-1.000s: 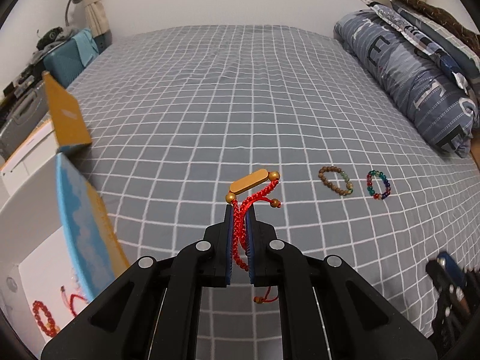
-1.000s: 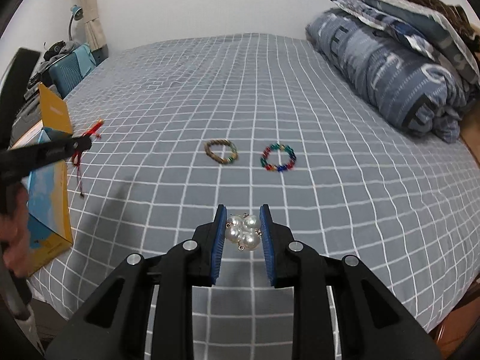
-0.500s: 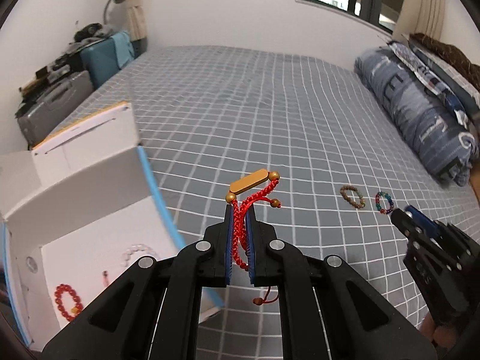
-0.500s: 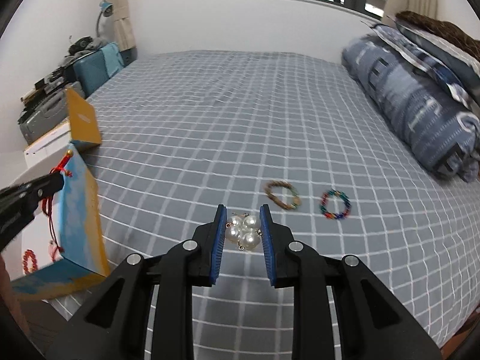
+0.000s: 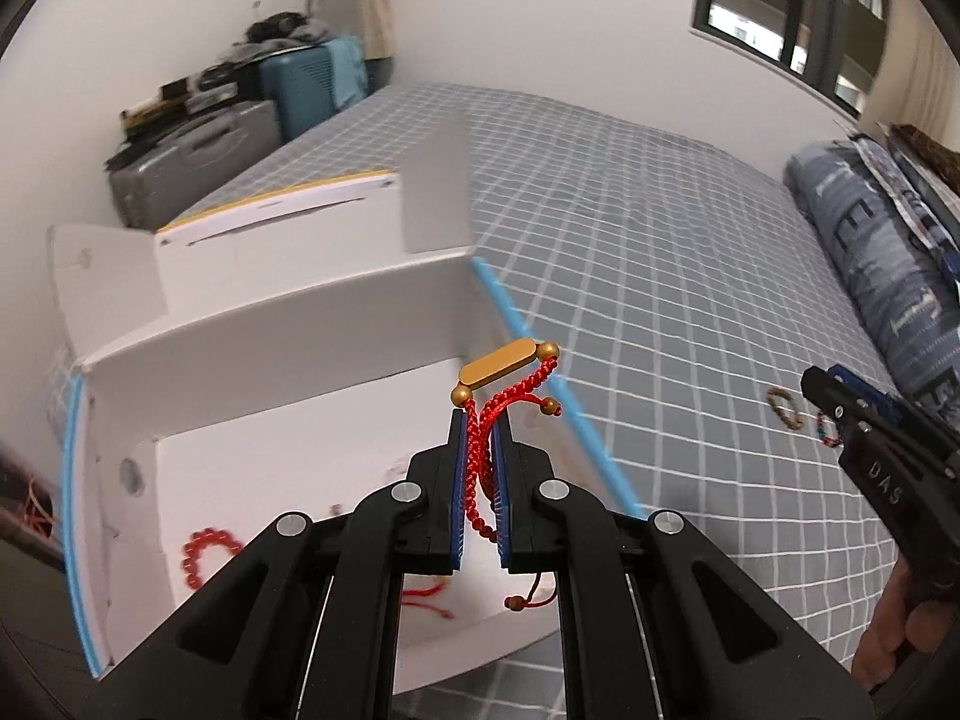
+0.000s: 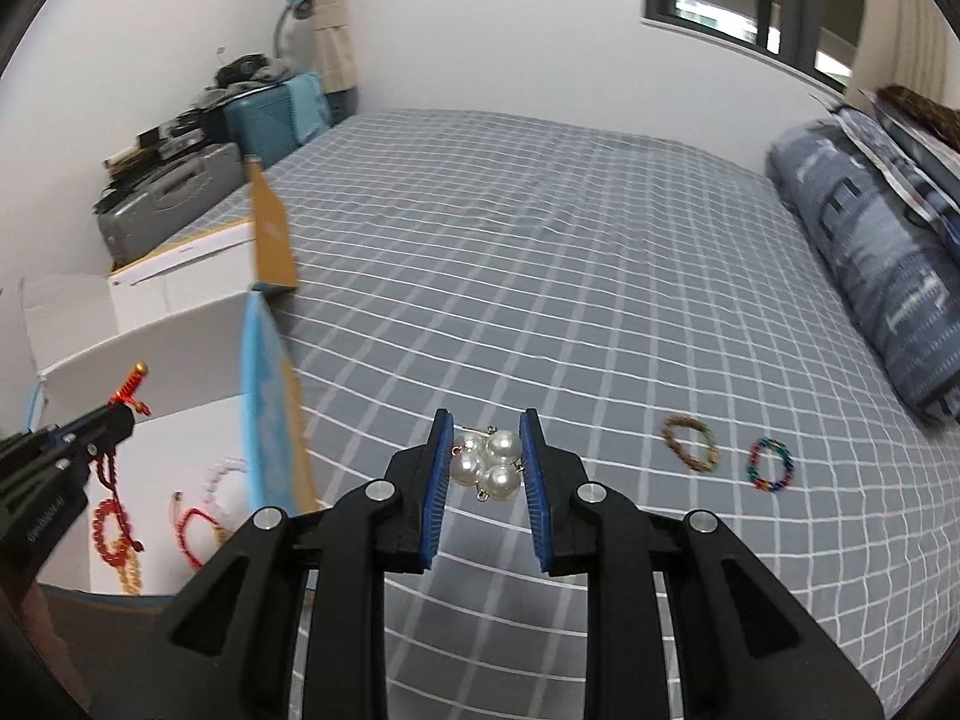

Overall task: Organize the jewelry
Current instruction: 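Carry the red cord bracelet and pearl cluster over the white box, then open both tools to drop the red cord bracelet and pearls into the box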

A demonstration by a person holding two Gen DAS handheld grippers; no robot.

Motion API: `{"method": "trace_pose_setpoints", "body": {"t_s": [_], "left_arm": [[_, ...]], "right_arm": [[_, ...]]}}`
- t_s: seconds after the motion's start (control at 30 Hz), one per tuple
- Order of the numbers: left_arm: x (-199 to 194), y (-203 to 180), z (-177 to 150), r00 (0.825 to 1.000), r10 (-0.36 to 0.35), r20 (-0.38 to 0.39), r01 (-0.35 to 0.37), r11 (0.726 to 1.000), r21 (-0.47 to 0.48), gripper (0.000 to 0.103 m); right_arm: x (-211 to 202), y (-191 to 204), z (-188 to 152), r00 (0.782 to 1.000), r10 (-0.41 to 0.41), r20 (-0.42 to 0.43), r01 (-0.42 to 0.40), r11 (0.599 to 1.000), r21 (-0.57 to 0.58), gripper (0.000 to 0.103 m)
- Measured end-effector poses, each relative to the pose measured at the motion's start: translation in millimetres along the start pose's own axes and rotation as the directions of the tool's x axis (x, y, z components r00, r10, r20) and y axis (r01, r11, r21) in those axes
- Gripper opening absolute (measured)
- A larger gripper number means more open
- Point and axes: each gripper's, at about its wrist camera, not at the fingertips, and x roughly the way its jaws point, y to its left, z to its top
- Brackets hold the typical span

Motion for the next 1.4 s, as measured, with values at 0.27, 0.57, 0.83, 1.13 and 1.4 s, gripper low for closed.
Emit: {"method": "trace_pose_setpoints", "body": {"t_s": [0.27, 0.57, 0.83, 1.13, 1.4], "left_arm": [[-14.7, 59.1, -16.7, 0.997, 0.078, 0.009, -0.077, 0.993, -0.086, 0.007], [-3.5, 114.2, -39.1, 0.99, 0.136, -0.044, -0.142, 0.975, -0.17, 0.007], [18.4, 142.7, -49.0, 0.98, 0.15, -0.127, -0.174, 0.963, -0.205, 0.007], [30.4, 144.8, -53.8, 0.975, 0.149, -0.162, -0.18, 0.965, -0.192, 0.011], [21.3, 143.8, -51.0, 0.976, 0.171, -0.134, -0.194, 0.963, -0.187, 0.043]], "right_arm": [[-10.8, 76.5, 10.0, 0.995, 0.096, 0.031, -0.092, 0.99, -0.104, 0.022], [0.7, 148.1, -3.1, 0.976, 0.217, -0.031, -0.219, 0.955, -0.201, 0.022], [38.6, 181.1, -18.3, 0.96, 0.227, -0.166, -0.261, 0.94, -0.221, 0.022], [62.2, 193.9, -29.4, 0.957, 0.18, -0.225, -0.234, 0.942, -0.239, 0.023], [47.5, 192.4, -27.2, 0.958, 0.211, -0.194, -0.253, 0.941, -0.224, 0.048]]}}
